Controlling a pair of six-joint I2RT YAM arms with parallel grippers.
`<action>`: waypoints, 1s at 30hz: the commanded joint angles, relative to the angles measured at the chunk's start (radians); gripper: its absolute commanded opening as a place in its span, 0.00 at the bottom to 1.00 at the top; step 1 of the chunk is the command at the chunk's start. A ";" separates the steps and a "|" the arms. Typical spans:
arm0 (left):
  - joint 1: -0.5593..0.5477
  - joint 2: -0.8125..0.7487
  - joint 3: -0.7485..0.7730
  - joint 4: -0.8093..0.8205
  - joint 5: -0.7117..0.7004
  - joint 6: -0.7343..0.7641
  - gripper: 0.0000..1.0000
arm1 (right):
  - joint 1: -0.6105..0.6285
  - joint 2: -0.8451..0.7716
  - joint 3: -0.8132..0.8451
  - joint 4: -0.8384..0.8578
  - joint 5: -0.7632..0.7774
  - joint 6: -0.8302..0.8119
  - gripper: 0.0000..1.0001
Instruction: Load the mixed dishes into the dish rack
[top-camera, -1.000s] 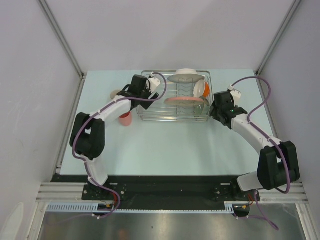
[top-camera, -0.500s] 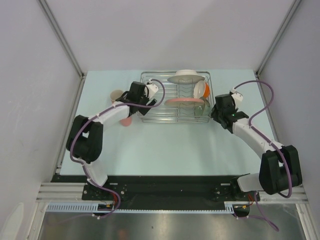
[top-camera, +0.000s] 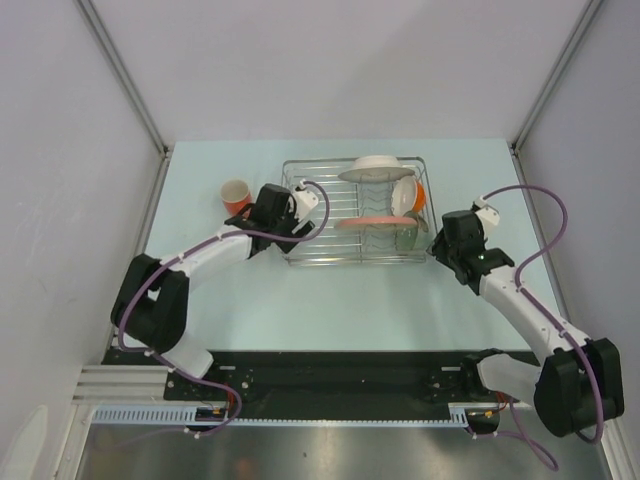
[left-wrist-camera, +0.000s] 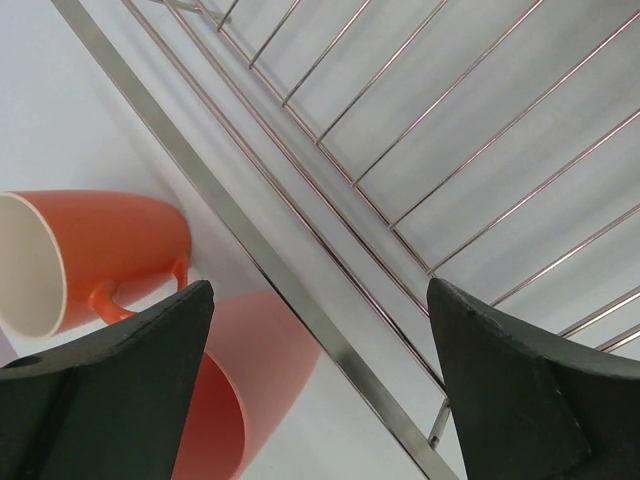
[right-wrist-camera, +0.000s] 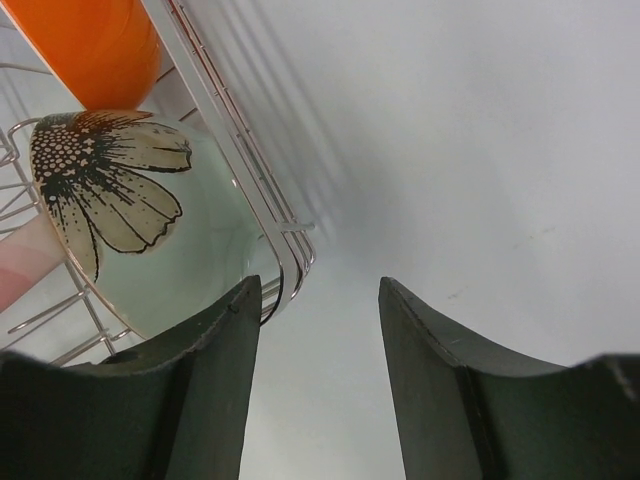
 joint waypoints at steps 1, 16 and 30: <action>-0.024 -0.075 -0.050 -0.051 0.032 -0.028 0.93 | 0.021 -0.067 -0.064 -0.240 0.031 -0.001 0.54; -0.025 -0.239 0.111 -0.227 0.084 -0.086 1.00 | 0.073 -0.175 -0.017 -0.252 0.053 0.040 0.61; 0.295 -0.215 0.309 -0.241 0.142 -0.210 1.00 | 0.111 -0.331 0.173 -0.246 0.051 0.005 0.63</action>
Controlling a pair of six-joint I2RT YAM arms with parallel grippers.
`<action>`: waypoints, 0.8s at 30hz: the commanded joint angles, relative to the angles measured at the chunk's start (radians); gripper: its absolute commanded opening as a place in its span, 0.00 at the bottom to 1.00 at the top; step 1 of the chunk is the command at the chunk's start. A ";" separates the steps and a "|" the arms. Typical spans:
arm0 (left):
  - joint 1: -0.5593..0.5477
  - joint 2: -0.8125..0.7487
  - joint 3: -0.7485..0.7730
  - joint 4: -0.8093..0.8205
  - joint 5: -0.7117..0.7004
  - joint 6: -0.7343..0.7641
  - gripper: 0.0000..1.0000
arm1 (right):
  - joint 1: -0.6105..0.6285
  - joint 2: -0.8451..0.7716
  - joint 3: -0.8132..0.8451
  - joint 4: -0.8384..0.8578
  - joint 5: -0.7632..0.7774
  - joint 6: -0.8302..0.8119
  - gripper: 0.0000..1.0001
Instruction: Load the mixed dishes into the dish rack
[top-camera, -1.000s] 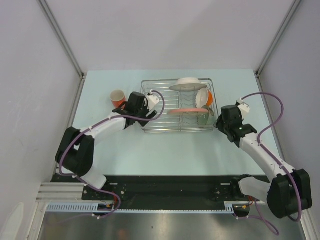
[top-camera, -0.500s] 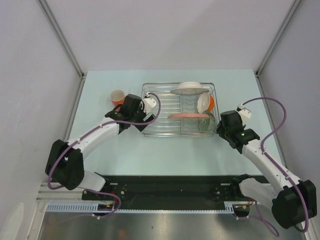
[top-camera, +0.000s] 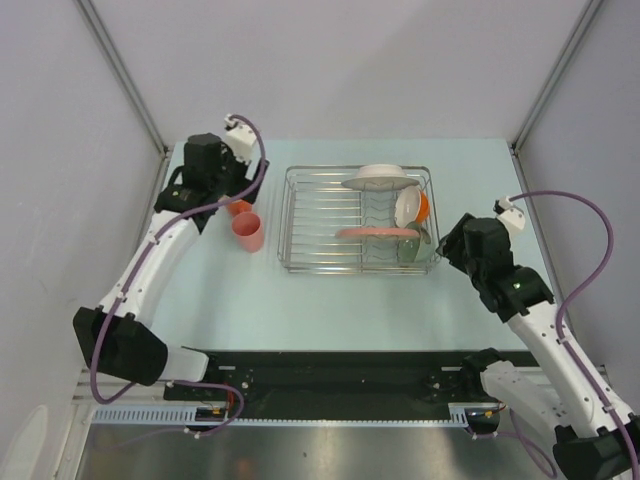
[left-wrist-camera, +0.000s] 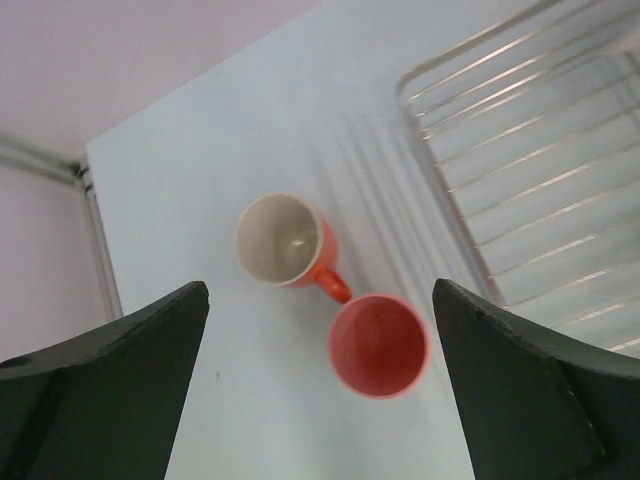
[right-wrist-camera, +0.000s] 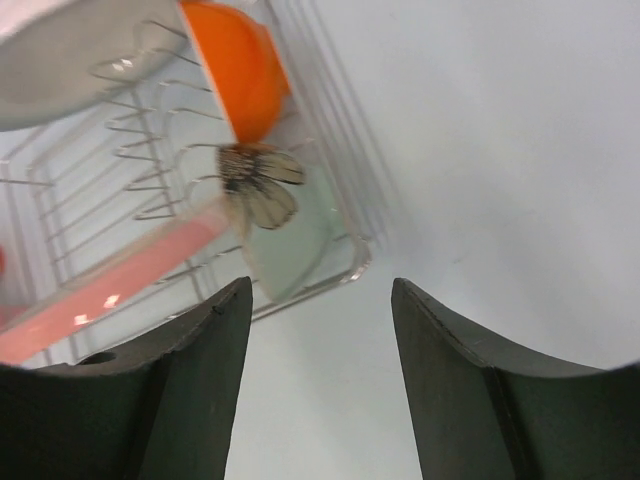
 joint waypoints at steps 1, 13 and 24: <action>0.126 0.022 -0.016 0.021 0.021 -0.095 1.00 | 0.048 -0.005 0.106 0.013 0.017 -0.019 0.63; 0.360 0.092 -0.140 0.121 0.125 -0.253 0.98 | 0.379 0.124 0.245 0.171 0.156 -0.207 0.61; 0.438 0.094 -0.260 0.210 0.190 -0.258 0.98 | 0.484 0.696 0.683 0.331 -0.006 -0.368 0.60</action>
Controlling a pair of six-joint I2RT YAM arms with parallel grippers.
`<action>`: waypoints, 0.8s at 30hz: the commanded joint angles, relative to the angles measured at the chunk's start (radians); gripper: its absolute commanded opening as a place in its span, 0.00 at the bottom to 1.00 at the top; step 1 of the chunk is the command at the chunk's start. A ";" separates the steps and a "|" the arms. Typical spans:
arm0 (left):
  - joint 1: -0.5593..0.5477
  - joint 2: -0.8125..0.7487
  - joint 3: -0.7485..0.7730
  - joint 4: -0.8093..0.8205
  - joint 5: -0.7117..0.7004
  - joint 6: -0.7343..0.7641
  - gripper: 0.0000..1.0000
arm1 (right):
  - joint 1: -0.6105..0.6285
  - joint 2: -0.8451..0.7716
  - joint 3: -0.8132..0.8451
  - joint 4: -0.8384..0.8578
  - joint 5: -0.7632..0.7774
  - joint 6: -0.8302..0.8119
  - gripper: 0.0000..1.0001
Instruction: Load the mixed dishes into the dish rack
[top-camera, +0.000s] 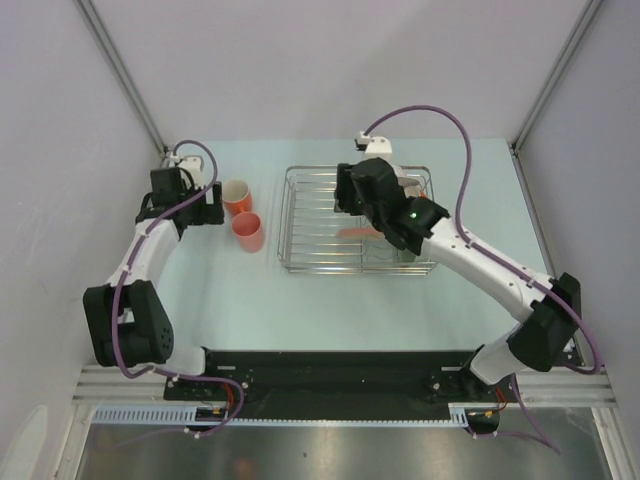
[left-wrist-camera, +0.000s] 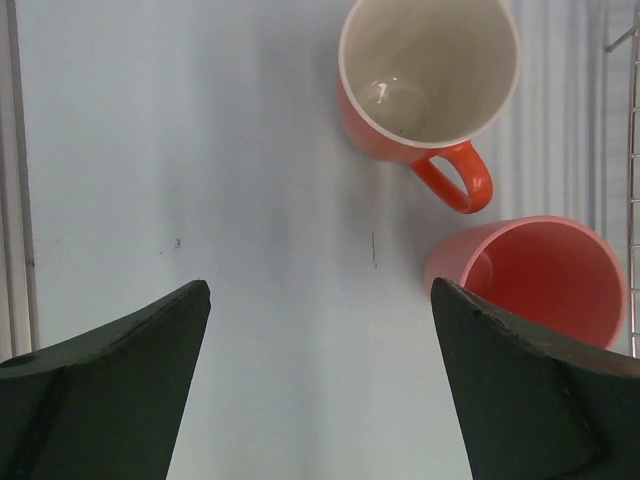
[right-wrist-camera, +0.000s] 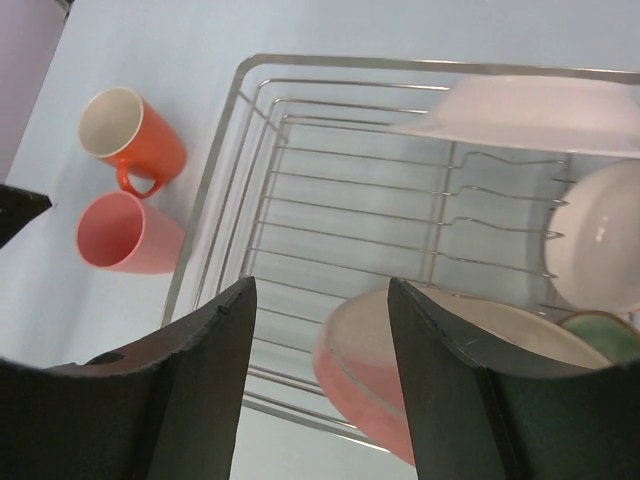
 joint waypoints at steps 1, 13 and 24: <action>0.015 0.022 0.025 0.105 0.051 -0.058 0.98 | 0.068 0.039 0.071 0.061 -0.015 -0.052 0.60; 0.015 0.220 0.143 0.220 0.088 -0.196 0.96 | 0.192 0.057 0.016 -0.016 0.068 -0.007 0.60; 0.013 0.344 0.175 0.294 0.019 -0.227 0.94 | 0.215 0.034 -0.035 -0.046 0.089 0.030 0.59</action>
